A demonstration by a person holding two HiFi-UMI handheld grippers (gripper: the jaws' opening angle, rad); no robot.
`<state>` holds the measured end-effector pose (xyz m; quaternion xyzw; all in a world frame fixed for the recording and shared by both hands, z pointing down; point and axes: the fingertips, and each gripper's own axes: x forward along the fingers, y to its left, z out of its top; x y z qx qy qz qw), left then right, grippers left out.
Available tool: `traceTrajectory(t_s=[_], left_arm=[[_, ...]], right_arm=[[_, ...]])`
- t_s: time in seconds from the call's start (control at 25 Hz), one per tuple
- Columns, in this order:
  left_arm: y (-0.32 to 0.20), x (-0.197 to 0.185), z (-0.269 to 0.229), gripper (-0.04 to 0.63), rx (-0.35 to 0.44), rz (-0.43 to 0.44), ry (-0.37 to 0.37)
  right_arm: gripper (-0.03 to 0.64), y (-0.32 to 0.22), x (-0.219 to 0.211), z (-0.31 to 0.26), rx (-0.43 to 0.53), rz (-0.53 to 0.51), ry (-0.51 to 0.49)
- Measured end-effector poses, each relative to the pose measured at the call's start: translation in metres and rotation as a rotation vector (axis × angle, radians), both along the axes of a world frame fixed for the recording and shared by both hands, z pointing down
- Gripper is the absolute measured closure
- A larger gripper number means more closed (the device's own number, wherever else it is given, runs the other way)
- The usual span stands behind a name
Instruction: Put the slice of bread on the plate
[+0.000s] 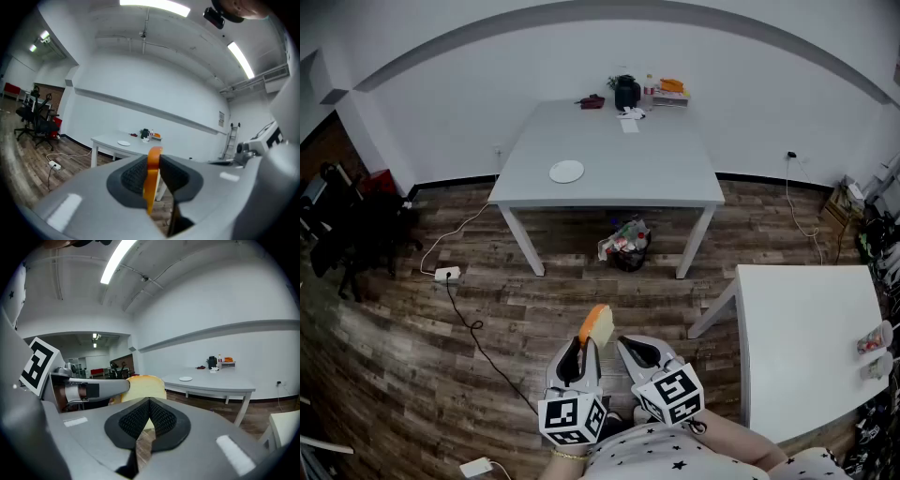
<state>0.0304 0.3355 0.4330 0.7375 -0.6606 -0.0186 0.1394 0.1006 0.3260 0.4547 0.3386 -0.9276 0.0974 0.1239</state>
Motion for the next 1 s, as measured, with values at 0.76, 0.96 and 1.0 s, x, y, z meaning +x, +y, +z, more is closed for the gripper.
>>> traceTrajectory(t_s=[0.76, 0.96, 1.0], left_arm=[[-0.005, -0.070, 0.014, 0.512, -0.017, -0.060, 0.020], [-0.040, -0.081, 0.016, 0.512, -0.014, -0.068, 0.017], [-0.050, -0.082, 0.017, 0.512, -0.011, -0.071, 0.015]], right_arm=[[0.618, -0.010, -0.072, 0.013, -0.020, -0.064, 0.016], [0.618, -0.045, -0.083, 0.018, -0.020, -0.075, 0.011], [0.618, -0.055, -0.085, 0.018, -0.018, -0.076, 0.009]])
